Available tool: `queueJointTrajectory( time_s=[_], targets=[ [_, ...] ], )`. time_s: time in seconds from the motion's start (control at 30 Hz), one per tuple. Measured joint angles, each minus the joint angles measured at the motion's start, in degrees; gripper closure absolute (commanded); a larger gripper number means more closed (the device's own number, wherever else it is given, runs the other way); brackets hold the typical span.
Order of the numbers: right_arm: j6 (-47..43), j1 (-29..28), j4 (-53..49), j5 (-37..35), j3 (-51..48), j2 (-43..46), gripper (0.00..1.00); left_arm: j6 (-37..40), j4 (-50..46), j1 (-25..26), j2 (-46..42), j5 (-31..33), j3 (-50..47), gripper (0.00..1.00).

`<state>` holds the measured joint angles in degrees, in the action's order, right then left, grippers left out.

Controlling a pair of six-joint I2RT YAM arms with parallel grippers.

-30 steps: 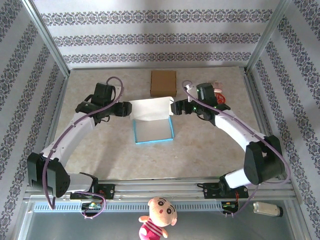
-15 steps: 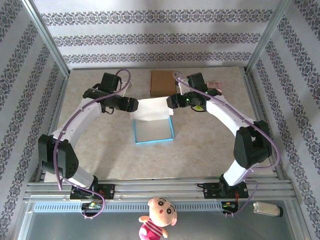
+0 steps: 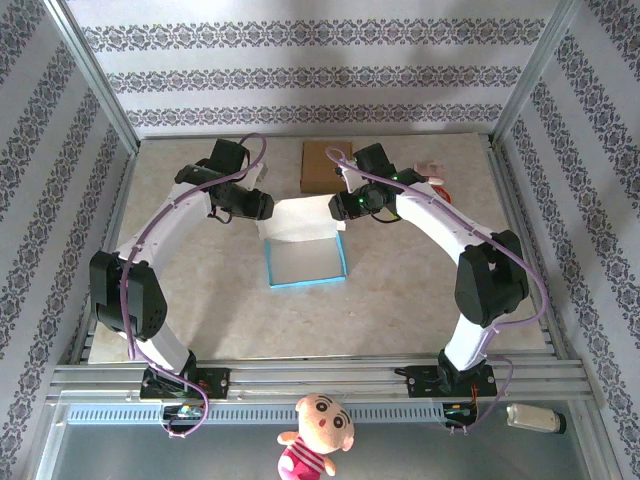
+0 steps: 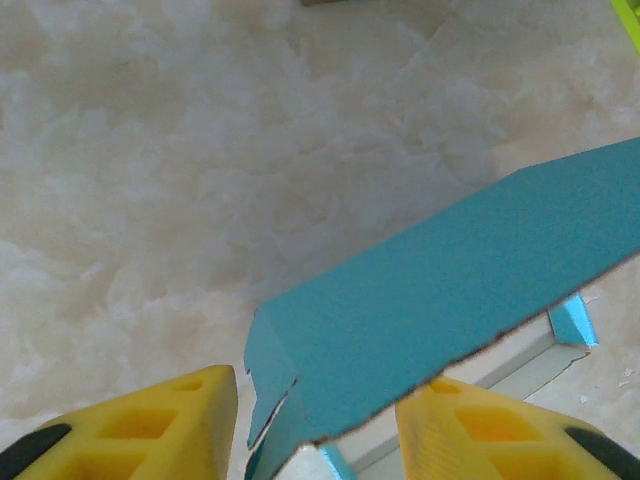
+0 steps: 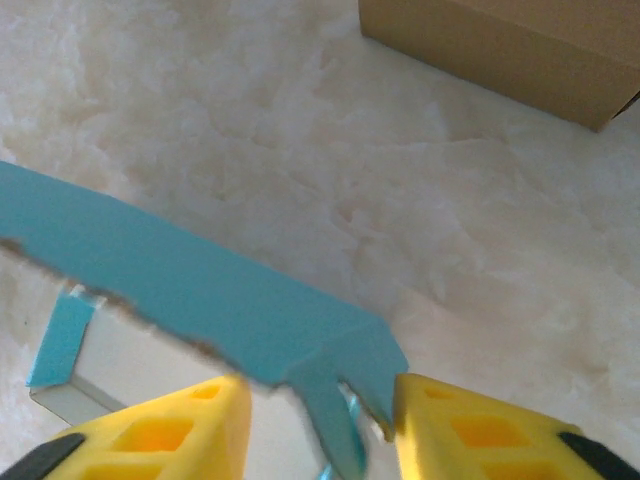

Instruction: Fold the paper box

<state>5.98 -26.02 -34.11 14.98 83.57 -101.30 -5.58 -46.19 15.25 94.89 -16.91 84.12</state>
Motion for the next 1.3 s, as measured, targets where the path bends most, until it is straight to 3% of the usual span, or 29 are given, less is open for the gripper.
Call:
queueJointTrajectory(
  time_s=[0.23,0.43,0.73,0.9,1.3],
  targets=[
    [-0.4,-0.1,-0.9,-1.3,0.5,-0.7,0.67,0.7,-1.4,0.0,1.4,2.2,0.7,0.48],
    [-0.7,-0.1,-1.3,-2.1,0.8,-0.7,0.71,1.6,-2.3,0.0,2.2,2.9,1.8,0.6],
    [-0.7,-1.1,-1.4,-2.7,1.0,-0.7,0.8,1.1,-2.5,0.2,3.0,1.9,1.9,0.86],
    [1.5,-1.6,-1.3,-3.0,1.0,-0.7,0.89,-1.2,-2.2,0.5,2.7,2.0,0.9,0.89],
    [9.6,-2.3,4.6,-3.2,-6.3,3.4,0.91,-12.4,4.5,2.3,-4.3,2.2,-9.3,0.9]
  ],
)
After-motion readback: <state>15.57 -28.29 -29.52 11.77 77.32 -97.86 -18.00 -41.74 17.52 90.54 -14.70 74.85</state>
